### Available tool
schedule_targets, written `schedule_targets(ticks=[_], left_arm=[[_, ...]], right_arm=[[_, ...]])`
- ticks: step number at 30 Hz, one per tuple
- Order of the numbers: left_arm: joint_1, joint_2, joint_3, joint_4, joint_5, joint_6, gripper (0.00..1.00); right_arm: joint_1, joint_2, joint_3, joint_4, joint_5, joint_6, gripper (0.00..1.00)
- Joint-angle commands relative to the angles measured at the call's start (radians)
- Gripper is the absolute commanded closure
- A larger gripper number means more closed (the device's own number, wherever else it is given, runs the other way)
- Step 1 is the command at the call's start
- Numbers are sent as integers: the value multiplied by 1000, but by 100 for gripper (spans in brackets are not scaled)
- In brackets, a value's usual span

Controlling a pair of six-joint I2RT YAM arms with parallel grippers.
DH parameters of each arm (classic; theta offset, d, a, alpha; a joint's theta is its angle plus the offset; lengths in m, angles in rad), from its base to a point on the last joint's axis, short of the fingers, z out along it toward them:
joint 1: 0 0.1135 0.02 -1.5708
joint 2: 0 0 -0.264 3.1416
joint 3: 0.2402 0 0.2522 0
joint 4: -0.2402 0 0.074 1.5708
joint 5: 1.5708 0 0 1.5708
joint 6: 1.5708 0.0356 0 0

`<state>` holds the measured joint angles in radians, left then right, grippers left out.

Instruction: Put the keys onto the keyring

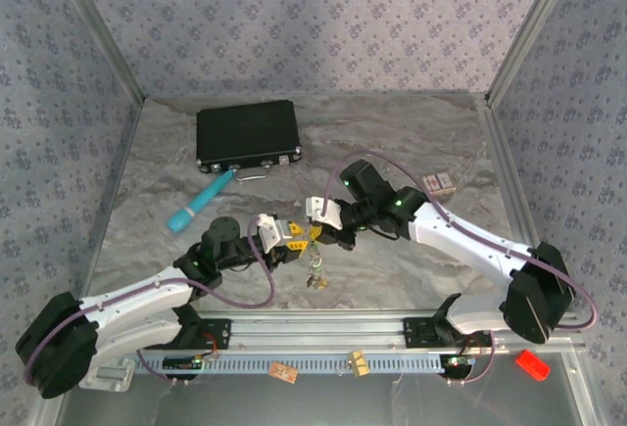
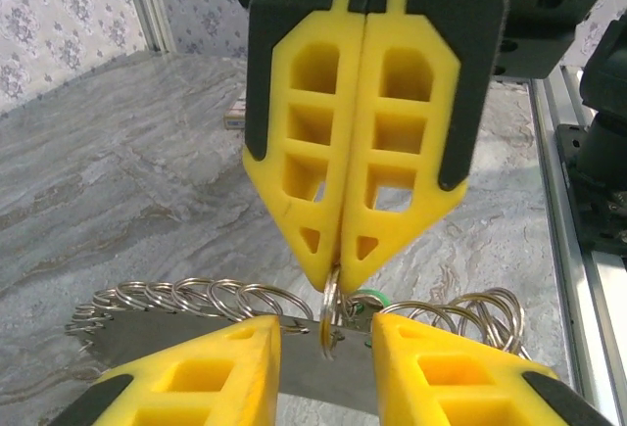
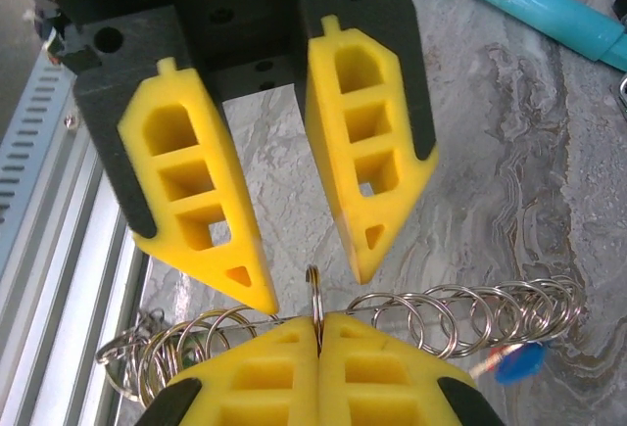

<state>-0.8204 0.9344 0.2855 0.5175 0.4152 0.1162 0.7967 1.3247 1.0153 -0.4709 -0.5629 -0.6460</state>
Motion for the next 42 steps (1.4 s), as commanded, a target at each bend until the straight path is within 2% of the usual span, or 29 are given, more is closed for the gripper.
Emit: schedule_targets(ticks=[1, 6, 12, 17, 18, 20, 23, 28, 34, 42], left_arm=[[-4, -14, 27, -20, 15, 19, 74], [-4, -8, 33, -17, 26, 19, 80], [-4, 10, 44, -19, 40, 24, 83], [-4, 13, 47, -13, 47, 30, 98], [-2, 11, 45, -8, 49, 31, 100], [-4, 5, 31, 26, 50, 27, 100], [-3, -4, 0, 115, 45, 4, 100], [-3, 3, -22, 193, 51, -26, 100], [-4, 1, -26, 197, 53, -35, 100], [-3, -4, -28, 177, 46, -28, 100]], right_arm=[[24, 11, 56, -88, 47, -74, 100], [62, 42, 97, -125, 96, -108, 100], [76, 56, 124, -126, 88, -118, 100], [71, 44, 109, -110, 70, -98, 100], [60, 32, 92, -88, 58, -80, 96], [20, -4, 33, -16, 11, -28, 80], [-34, -39, -45, 74, -65, 52, 72], [-53, -51, -135, 193, -98, 134, 70], [-65, -48, -170, 259, -131, 174, 72], [-77, -64, -167, 218, -137, 165, 75]])
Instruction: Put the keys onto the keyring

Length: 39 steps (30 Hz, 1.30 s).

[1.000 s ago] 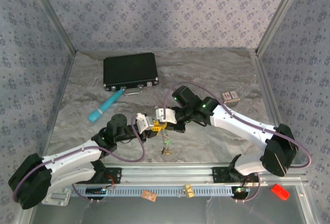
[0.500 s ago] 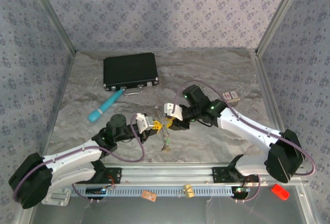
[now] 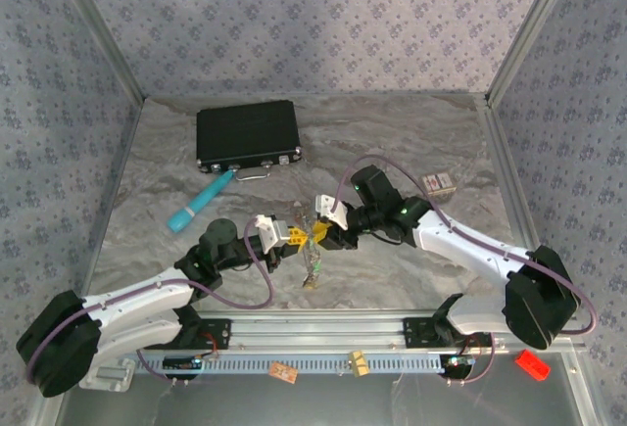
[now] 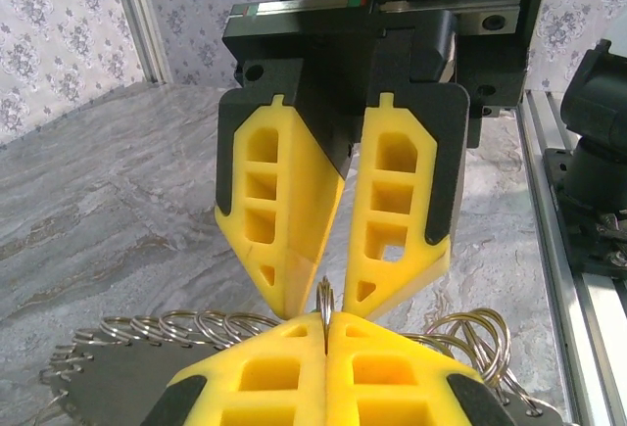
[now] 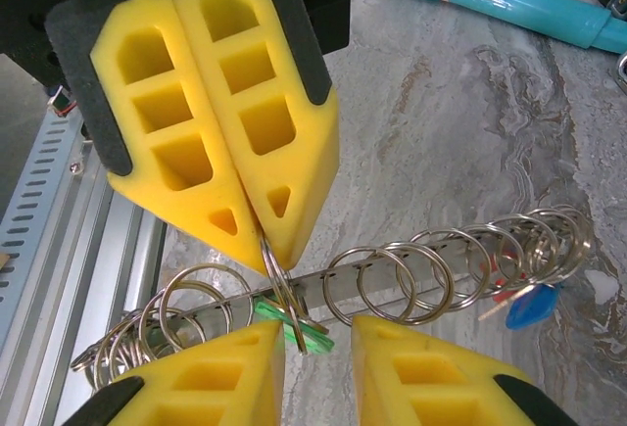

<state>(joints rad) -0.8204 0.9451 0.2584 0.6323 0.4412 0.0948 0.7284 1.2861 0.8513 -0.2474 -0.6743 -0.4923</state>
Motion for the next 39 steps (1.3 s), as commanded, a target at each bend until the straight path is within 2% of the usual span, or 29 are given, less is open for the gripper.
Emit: schedule_targets(ticks=[1, 7, 13, 18, 22, 26, 29, 39], left_arm=[[-4, -15, -2, 61, 19, -5, 100], [-3, -15, -1, 58, 19, -2, 100], [-2, -24, 1, 55, 22, -3, 100], [-3, -26, 10, 63, 28, -8, 100], [-4, -22, 12, 61, 24, -3, 100], [-4, -15, 7, 63, 16, -1, 100], [-4, -9, 2, 72, 16, -3, 100], [-4, -8, 4, 74, 16, -5, 100]], right_arm=[[-9, -32, -6, -12, -24, 10, 75], [-11, -39, 0, -35, -27, 4, 77], [-8, -23, 7, -40, -13, 5, 92], [2, 32, 25, -56, 21, 4, 94], [9, 38, 31, -56, 13, 2, 90], [2, 3, 12, -36, -2, 10, 81], [-2, -30, -8, -12, -16, 16, 77], [2, -29, -9, 31, -54, 29, 76]])
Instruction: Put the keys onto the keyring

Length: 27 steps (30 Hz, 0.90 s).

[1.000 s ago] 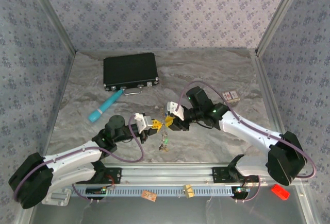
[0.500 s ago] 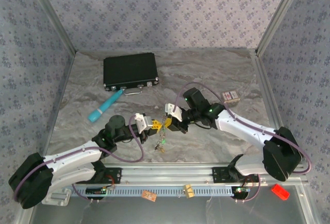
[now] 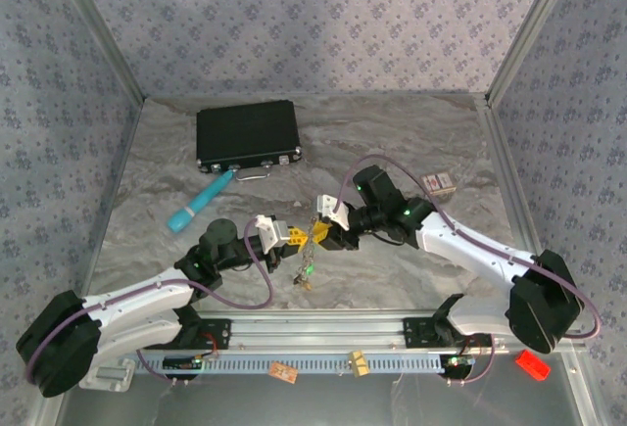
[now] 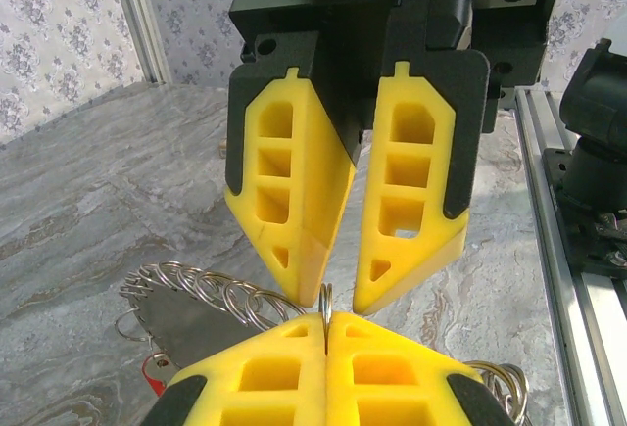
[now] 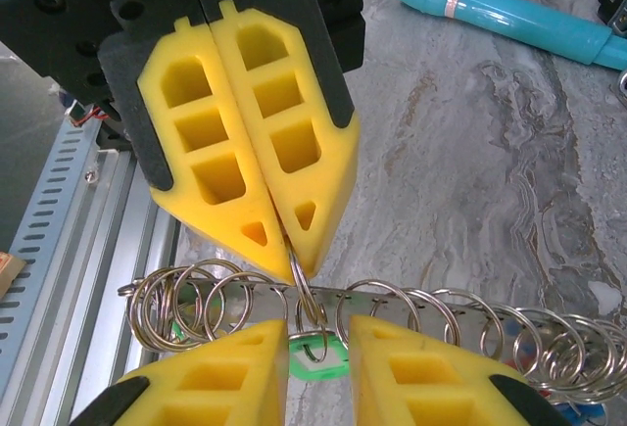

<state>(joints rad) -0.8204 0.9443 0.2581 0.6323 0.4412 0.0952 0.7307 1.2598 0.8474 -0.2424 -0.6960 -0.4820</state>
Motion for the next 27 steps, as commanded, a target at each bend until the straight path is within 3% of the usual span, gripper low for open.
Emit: schedule_targets(ticks=[1, 8, 13, 15, 17, 18, 21, 27], left_arm=[[-3, -6, 6, 74, 16, -5, 100], [-3, -5, 8, 76, 15, -8, 100], [-2, -3, 9, 76, 6, -8, 100], [-3, -6, 13, 54, -9, -8, 96], [-3, -16, 21, 8, -34, -1, 79], [-3, -20, 29, -32, -47, 9, 76], [-3, -27, 63, -147, -61, 37, 74], [-3, -3, 87, -197, -49, 43, 74]], right_arm=[[2, 1, -2, 28, -33, 19, 76], [8, 28, -2, 77, -29, 40, 82], [8, 26, 3, 62, -25, 30, 100], [8, 15, 15, 22, -2, 6, 100], [13, 8, 41, -45, 32, -34, 100], [17, 9, 62, -86, 56, -58, 100], [45, 21, 123, -213, 134, -136, 100], [81, 58, 202, -316, 213, -205, 100]])
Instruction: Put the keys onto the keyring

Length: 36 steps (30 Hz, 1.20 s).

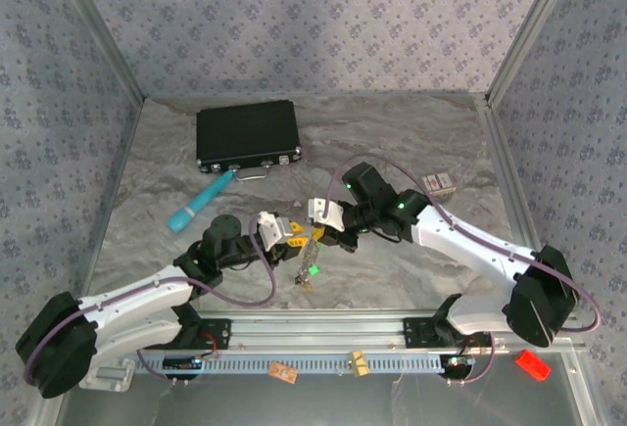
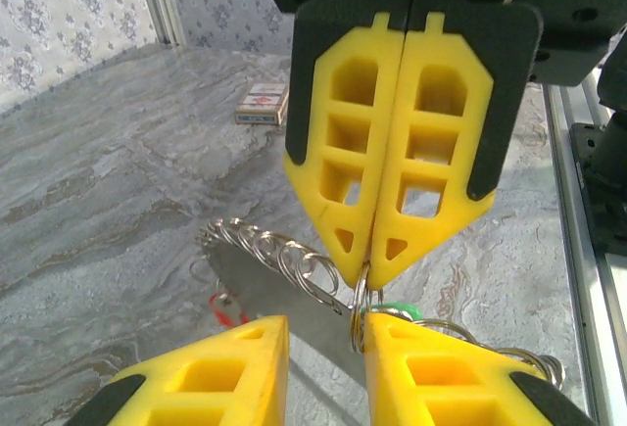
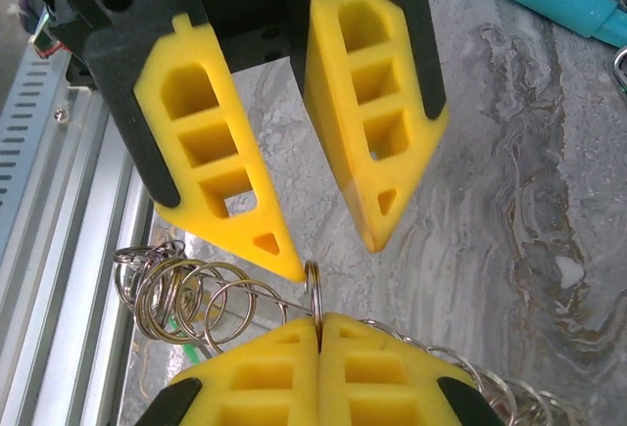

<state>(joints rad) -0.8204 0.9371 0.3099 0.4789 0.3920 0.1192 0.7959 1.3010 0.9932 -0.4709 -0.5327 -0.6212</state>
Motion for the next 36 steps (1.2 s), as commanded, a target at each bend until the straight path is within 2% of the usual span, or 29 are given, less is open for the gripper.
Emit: schedule_targets(ticks=[1, 13, 17, 18, 19, 21, 24, 29, 36], left_arm=[[-3, 8, 36, -42, 6, 19, 74], [-1, 29, 40, -1, 47, 21, 83], [-2, 30, 38, 1, 51, 23, 94], [-1, 27, 38, 0, 51, 24, 98], [0, 24, 36, 2, 52, 24, 100], [1, 14, 23, 23, 53, 18, 100], [2, 4, 0, 87, 56, -4, 100], [1, 2, -26, 175, 71, -35, 100], [3, -1, -30, 193, 82, -44, 100]], right_arm=[[21, 23, 68, -97, 58, -71, 100], [74, 75, 139, -118, 92, -102, 100], [75, 66, 131, -100, 69, -86, 100], [67, 52, 112, -78, 58, -72, 98], [54, 37, 91, -55, 44, -55, 92], [16, -5, 38, 0, -6, -7, 81], [-25, -43, -26, 59, -62, 51, 73], [-35, -59, -96, 147, -91, 124, 71], [-43, -58, -138, 214, -104, 155, 72]])
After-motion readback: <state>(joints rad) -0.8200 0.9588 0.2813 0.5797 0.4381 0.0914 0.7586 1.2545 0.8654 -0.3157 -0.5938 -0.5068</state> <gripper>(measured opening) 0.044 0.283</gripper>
